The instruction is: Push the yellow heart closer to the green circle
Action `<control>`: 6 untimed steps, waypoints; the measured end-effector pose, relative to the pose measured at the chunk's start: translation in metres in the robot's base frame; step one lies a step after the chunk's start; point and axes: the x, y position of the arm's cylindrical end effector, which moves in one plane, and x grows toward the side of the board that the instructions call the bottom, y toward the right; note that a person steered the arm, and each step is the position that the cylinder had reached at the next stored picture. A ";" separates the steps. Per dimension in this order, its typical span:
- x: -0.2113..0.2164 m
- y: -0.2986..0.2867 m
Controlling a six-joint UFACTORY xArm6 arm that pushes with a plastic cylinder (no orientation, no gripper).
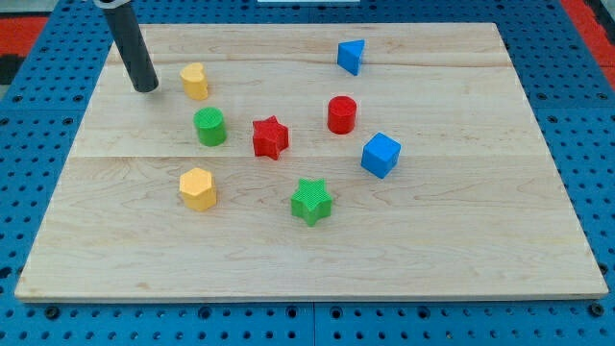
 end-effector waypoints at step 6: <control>-0.022 0.140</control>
